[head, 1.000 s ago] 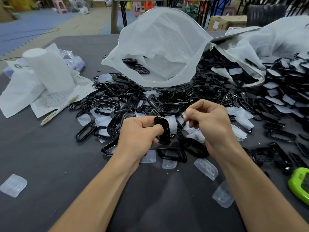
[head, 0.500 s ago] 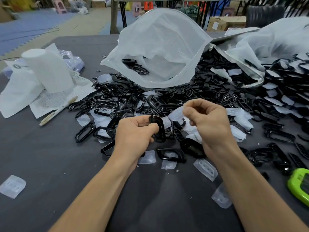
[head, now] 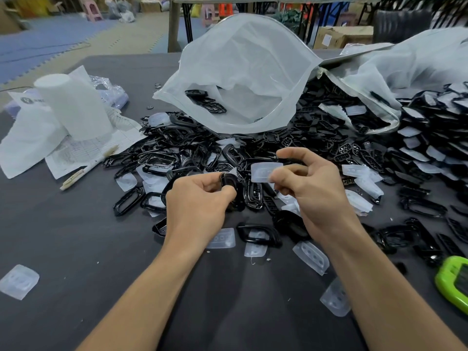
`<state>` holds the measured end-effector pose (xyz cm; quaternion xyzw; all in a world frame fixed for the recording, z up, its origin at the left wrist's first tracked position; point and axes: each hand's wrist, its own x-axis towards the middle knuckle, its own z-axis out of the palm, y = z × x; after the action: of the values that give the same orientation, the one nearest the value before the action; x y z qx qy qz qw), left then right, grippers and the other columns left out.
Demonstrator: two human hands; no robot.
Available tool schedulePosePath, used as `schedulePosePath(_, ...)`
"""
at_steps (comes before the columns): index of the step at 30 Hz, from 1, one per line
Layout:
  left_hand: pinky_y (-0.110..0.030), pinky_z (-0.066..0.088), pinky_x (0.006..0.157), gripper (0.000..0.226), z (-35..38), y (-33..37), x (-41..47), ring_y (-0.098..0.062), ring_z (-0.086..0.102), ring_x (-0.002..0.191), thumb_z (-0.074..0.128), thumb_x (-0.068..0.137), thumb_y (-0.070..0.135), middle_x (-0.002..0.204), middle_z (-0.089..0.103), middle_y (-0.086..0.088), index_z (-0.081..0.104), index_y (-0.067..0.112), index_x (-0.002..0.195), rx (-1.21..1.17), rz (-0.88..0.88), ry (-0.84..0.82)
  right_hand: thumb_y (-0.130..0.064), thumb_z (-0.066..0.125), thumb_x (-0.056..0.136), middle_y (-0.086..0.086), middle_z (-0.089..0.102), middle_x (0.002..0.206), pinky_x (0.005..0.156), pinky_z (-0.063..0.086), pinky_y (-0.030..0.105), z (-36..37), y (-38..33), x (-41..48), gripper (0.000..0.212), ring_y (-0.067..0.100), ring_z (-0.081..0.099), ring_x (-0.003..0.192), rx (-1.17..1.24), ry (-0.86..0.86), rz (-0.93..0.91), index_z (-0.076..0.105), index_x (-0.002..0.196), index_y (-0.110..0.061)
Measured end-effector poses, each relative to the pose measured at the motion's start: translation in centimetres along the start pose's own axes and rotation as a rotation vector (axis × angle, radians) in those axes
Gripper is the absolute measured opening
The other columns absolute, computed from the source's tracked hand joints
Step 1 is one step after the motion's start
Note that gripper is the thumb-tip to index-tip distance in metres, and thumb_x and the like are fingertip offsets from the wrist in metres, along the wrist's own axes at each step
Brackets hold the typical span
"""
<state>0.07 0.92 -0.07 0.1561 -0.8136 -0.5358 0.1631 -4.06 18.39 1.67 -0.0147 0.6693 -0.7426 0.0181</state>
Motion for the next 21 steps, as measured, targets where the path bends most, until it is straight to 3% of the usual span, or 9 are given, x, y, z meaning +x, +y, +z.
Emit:
schedulePosePath(3,-0.024,0.051,0.057,0.021,-0.15,0.11,-0.2,-0.011,0.065,0.059,0.074,0.076,0.028,0.066,0.073,0.013,0.076,0.049,0.08,0.028,0.035,0.023,0.013,0.076,0.08,0.003,0.069,0.068,0.057,0.048,0.019,0.17,0.05,-0.11,0.022,0.012,0.059,0.06,-0.034,-0.049,-0.03,0.074,0.085,-0.009)
schedulePosePath(6,-0.014,0.032,0.039,0.022,-0.27,0.01,-0.18,-0.006,0.042,0.041,0.075,0.081,0.027,0.056,0.068,0.007,0.082,0.043,0.094,0.049,0.032,0.034,0.013,0.074,0.083,0.001,0.072,0.071,0.06,0.048,0.016,0.26,0.1,-0.13,0.019,0.007,0.06,0.061,-0.017,-0.084,-0.032,0.078,0.081,-0.006)
schedulePosePath(7,-0.01,0.032,0.039,0.027,-0.27,-0.01,-0.19,-0.005,0.041,0.039,0.075,0.082,0.025,0.067,0.074,0.011,0.082,0.044,0.099,0.059,0.044,0.045,0.011,0.073,0.086,0.0,0.073,0.071,0.061,0.048,0.015,0.3,0.07,-0.15,0.018,0.004,0.06,0.061,-0.011,-0.103,-0.03,0.079,0.083,-0.006)
schedulePosePath(9,-0.007,0.036,0.042,0.033,-0.31,0.19,-0.33,-0.005,0.044,0.039,0.075,0.082,0.024,0.098,0.078,0.02,0.079,0.049,0.102,0.091,0.09,0.071,0.01,0.069,0.09,-0.003,0.074,0.07,0.062,0.048,0.011,0.41,0.02,-0.21,0.021,-0.001,0.061,0.061,-0.017,-0.135,-0.033,0.08,0.086,-0.007)
schedulePosePath(13,-0.016,0.046,0.047,0.048,-0.3,0.35,-0.22,-0.004,0.054,0.047,0.074,0.082,0.018,0.065,0.073,0.019,0.072,0.066,0.08,-0.003,0.113,-0.029,0.008,0.068,0.091,0.0,0.073,0.076,0.065,0.049,0.016,0.49,0.1,-0.34,0.026,0.005,0.061,0.069,-0.049,-0.198,-0.003,0.081,0.1,-0.012)
schedulePosePath(16,-0.029,0.056,0.054,0.034,-0.11,0.17,0.04,-0.009,0.054,0.053,0.077,0.084,0.011,0.069,0.077,-0.001,0.081,0.043,0.093,-0.153,0.013,-0.151,0.008,0.074,0.085,0.008,0.067,0.071,0.06,0.047,0.022,0.19,-0.03,-0.37,0.025,0.014,0.056,0.064,-0.061,-0.221,0.012,0.08,0.09,-0.016)
schedulePosePath(18,-0.024,0.054,0.046,0.028,-0.1,0.12,-0.01,-0.003,0.058,0.049,0.079,0.087,0.009,0.072,0.079,0.0,0.082,0.036,0.095,-0.208,-0.008,-0.209,0.008,0.077,0.082,0.007,0.07,0.07,0.058,0.047,0.022,0.04,-0.2,-0.46,0.025,0.015,0.058,0.063,-0.065,-0.258,-0.023,0.08,0.076,-0.016)
schedulePosePath(21,-0.018,0.051,0.045,0.024,-0.08,0.23,-0.13,-0.003,0.062,0.051,0.081,0.087,0.013,0.074,0.079,0.002,0.083,0.036,0.093,-0.238,0.012,-0.266,0.012,0.079,0.078,0.008,0.074,0.07,0.06,0.051,0.018,0.26,-0.25,-0.58,0.023,0.012,0.066,0.062,-0.093,-0.277,-0.093,0.08,0.072,-0.011)
